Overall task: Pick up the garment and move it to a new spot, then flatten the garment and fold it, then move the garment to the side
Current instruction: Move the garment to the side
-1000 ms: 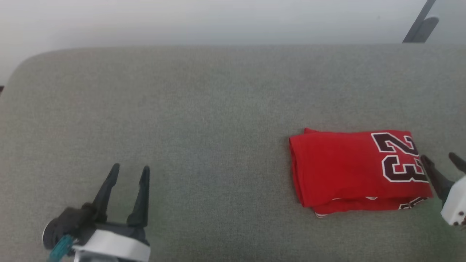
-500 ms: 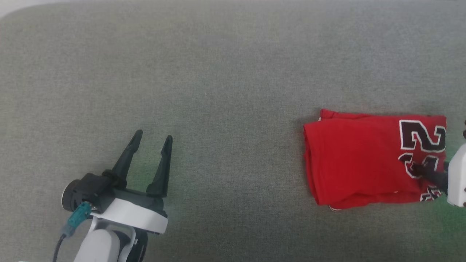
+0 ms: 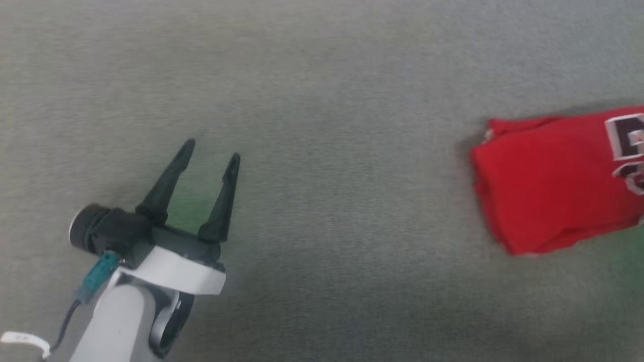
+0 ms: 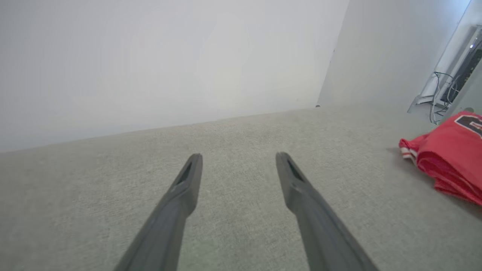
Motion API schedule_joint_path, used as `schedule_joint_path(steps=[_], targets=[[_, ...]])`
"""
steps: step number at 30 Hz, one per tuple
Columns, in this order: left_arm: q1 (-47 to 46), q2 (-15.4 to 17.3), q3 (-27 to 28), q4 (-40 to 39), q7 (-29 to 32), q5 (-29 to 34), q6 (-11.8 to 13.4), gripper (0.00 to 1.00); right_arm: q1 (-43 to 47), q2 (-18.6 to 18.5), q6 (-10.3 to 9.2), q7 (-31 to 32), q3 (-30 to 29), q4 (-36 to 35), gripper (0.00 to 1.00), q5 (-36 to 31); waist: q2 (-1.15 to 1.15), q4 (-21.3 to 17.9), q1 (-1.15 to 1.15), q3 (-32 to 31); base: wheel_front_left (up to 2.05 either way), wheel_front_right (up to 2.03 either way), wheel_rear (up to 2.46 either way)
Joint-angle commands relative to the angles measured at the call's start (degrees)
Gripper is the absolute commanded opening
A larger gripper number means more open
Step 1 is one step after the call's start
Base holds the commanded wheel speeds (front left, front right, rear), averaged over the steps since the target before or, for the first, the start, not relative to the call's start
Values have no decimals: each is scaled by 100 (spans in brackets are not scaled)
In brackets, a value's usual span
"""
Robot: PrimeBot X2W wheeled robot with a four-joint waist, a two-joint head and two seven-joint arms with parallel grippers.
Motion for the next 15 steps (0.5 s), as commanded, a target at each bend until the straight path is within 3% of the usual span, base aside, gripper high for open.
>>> schedule_joint_path(steps=[1,9,15], targets=[[-136,27,-28,-15,-26,50,-7,100,-89,-17,-8,-99,-113,51,0,-55,0,-266,0,253,0,0,0],[-1145,287,-586,-99,-26,219,-7,100,-707,-12,-8,-765,-1270,771,0,-383,0,-718,0,940,0,0,0],[-1971,526,-910,-171,-26,277,-7,100,-1409,-127,-8,-1328,-1606,1543,0,-908,0,-873,0,1437,0,0,0]])
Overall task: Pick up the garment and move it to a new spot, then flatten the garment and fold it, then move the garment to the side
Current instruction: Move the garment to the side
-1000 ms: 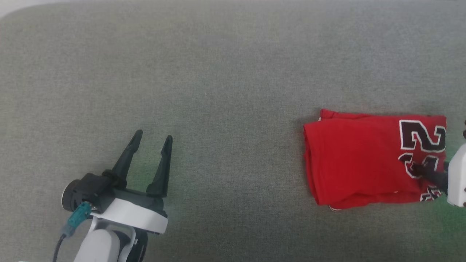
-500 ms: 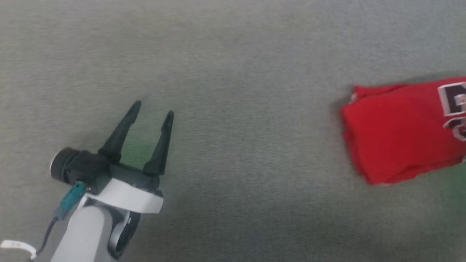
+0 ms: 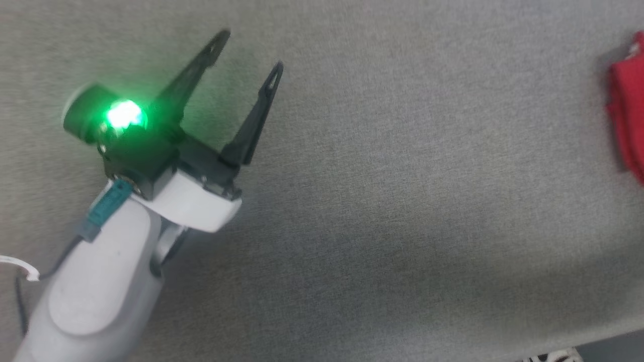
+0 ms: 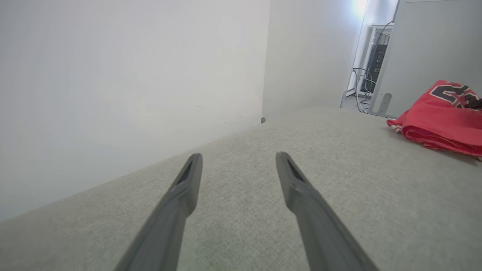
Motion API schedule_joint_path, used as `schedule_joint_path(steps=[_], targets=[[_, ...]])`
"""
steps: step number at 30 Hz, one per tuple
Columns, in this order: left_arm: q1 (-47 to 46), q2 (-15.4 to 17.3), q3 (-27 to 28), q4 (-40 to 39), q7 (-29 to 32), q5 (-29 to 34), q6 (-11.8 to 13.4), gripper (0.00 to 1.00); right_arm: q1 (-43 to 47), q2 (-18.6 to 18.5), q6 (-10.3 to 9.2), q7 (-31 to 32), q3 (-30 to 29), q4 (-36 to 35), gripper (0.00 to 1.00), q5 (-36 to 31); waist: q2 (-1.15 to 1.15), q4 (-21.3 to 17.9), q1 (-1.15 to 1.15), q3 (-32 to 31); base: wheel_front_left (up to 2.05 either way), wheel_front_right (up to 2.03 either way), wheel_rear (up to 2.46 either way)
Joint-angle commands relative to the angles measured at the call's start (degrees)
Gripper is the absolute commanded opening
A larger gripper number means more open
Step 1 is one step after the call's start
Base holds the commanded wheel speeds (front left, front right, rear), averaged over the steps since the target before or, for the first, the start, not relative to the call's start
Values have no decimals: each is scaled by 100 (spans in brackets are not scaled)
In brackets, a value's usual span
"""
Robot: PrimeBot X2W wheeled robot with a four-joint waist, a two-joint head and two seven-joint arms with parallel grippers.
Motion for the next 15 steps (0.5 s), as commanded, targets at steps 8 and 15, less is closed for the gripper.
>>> schedule_joint_path(steps=[8,15], targets=[[-877,212,-275,-72,-26,76,-7,100,-1003,-41,-8,-940,0,1275,0,-708,0,-198,0,568,0,0,0],[-1133,243,-331,-7,-26,82,-7,100,-1484,-57,-8,-1540,246,2061,0,-1105,0,-198,0,655,0,0,0]])
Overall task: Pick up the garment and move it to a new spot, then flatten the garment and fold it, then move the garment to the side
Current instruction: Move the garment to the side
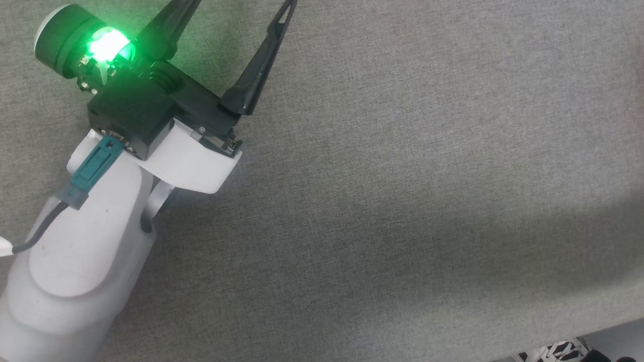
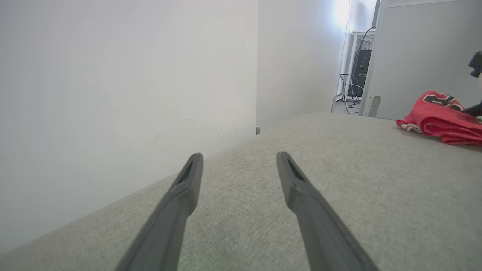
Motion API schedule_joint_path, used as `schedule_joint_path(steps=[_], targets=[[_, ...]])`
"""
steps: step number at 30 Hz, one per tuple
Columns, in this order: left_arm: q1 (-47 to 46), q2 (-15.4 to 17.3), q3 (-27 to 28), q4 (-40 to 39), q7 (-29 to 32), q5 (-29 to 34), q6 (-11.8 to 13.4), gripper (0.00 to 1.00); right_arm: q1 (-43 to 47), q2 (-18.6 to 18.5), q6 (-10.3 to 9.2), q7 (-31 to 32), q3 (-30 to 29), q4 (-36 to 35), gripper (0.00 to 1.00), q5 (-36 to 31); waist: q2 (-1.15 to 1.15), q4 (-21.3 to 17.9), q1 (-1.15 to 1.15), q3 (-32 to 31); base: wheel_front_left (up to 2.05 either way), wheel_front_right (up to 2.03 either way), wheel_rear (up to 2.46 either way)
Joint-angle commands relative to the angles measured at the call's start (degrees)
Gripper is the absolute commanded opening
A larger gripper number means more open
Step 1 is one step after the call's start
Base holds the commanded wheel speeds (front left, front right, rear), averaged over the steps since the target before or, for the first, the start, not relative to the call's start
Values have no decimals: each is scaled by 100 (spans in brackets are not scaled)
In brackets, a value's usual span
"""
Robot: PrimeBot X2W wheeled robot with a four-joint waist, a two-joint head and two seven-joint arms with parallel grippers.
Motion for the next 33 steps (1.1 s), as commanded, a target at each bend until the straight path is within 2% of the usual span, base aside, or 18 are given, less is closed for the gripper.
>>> schedule_joint_path(steps=[1,2,3,4,5,10,17,24,33], targets=[[-98,26,-21,44,-25,22,-7,100,-116,-32,-8,-139,59,134,0,-90,0,7,0,1,0,0,0],[-121,25,-30,58,-25,35,-7,100,-168,-39,-8,-225,93,248,2,-135,0,12,0,-1,0,0,0],[-127,16,-35,69,-25,42,-7,100,-220,-44,-8,-308,142,355,35,-166,0,18,0,-8,0,0,0],[-117,7,-26,87,-25,45,-7,100,-273,-49,-8,-375,196,459,78,-186,0,23,0,-24,0,0,0],[-100,-3,-17,103,-25,44,-7,100,-314,-62,-8,-449,246,553,100,-212,0,30,0,-50,0,0,0],[85,-79,32,128,-25,32,-7,100,-381,-184,-8,-758,606,815,100,-246,0,99,0,-312,0,0,0],[640,-318,234,238,-25,-51,-7,100,-121,-296,-8,-1040,1359,568,100,-23,0,390,0,-1043,0,0,0],[1572,-599,616,415,-25,-104,-7,100,486,-97,-9,-1399,2266,-148,100,265,0,794,0,-1886,0,0,0],[2678,-855,1191,627,-26,-78,-7,100,1484,285,-8,-1927,3074,-1140,100,449,0,1291,0,-2707,0,0,0]])
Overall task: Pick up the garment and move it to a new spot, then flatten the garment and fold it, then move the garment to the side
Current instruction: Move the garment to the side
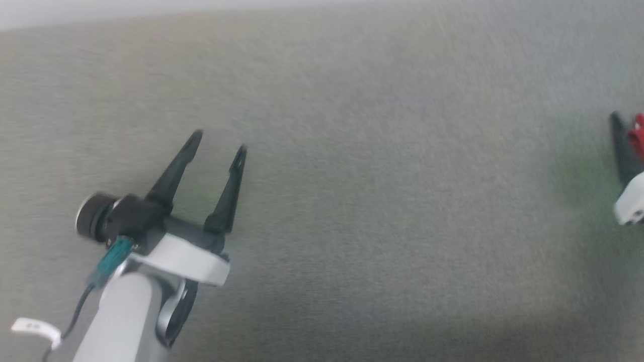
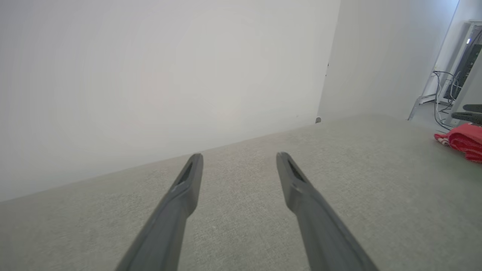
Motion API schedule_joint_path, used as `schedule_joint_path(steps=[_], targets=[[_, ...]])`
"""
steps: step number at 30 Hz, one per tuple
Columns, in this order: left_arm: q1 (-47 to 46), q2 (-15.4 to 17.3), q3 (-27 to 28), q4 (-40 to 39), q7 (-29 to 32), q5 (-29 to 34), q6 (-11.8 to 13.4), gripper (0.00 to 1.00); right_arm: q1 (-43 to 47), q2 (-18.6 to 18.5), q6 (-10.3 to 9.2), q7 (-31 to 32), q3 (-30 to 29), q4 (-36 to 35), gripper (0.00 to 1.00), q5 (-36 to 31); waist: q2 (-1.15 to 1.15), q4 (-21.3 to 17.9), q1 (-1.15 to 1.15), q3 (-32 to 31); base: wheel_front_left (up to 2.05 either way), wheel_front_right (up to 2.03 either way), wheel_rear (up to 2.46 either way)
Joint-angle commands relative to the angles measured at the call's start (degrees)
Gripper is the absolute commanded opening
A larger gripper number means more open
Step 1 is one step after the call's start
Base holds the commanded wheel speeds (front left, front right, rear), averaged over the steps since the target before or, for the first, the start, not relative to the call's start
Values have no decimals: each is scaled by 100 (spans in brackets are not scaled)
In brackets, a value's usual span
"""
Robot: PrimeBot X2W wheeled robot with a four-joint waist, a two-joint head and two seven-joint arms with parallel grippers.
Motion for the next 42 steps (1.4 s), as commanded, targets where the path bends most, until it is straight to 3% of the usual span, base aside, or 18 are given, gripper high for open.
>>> schedule_joint_path(steps=[1,9,17,27,42], targets=[[238,-69,123,27,-25,17,-7,100,224,74,-8,-125,64,-145,100,33,0,346,0,-422,0,0,0],[1044,-257,673,233,-25,-94,-7,100,997,398,-8,-367,302,-787,100,96,0,603,0,-929,0,0,0],[1706,-446,953,248,-26,-140,-7,100,1820,702,-8,-519,21,-1271,100,161,0,810,0,-1463,0,0,0],[2399,-509,1376,36,-25,-183,-7,100,2763,1105,-8,-554,-418,-1895,100,87,0,661,0,-1906,0,0,0],[2974,-582,1659,-340,-25,-67,-7,100,3512,1552,-5,-479,-983,-2738,100,-154,0,593,0,-2035,0,0,0]])
